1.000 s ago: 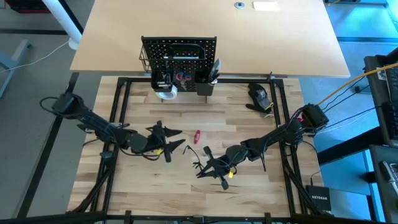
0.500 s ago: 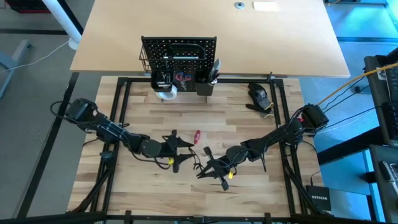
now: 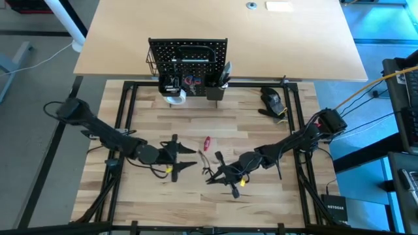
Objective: Hang tools onto peg board
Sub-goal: Put the transparent safety glasses into the black basket on the peg board
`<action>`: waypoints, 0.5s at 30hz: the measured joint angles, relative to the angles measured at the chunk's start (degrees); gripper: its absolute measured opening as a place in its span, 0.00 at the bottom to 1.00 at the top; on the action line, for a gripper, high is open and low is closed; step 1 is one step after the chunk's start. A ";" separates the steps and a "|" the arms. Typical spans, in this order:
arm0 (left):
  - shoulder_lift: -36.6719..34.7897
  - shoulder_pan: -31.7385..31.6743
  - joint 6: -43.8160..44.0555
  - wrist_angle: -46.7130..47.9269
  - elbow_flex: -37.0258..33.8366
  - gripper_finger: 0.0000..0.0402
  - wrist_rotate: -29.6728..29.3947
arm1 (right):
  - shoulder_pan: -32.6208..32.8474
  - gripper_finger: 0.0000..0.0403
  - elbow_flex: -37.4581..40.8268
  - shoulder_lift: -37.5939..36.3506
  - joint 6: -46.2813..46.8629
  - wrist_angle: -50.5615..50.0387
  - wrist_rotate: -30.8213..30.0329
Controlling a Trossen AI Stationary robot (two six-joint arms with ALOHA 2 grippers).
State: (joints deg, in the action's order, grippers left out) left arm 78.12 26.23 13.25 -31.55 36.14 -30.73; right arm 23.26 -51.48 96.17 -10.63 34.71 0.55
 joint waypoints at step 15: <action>-7.26 6.38 20.50 23.50 -8.45 0.49 -8.57 | -9.36 0.05 -25.20 -5.49 -10.83 -32.71 -2.95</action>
State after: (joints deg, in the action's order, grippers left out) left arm 70.86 32.61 33.75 -8.04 27.69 -39.30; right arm 13.91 -76.69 90.68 -21.46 2.01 -2.40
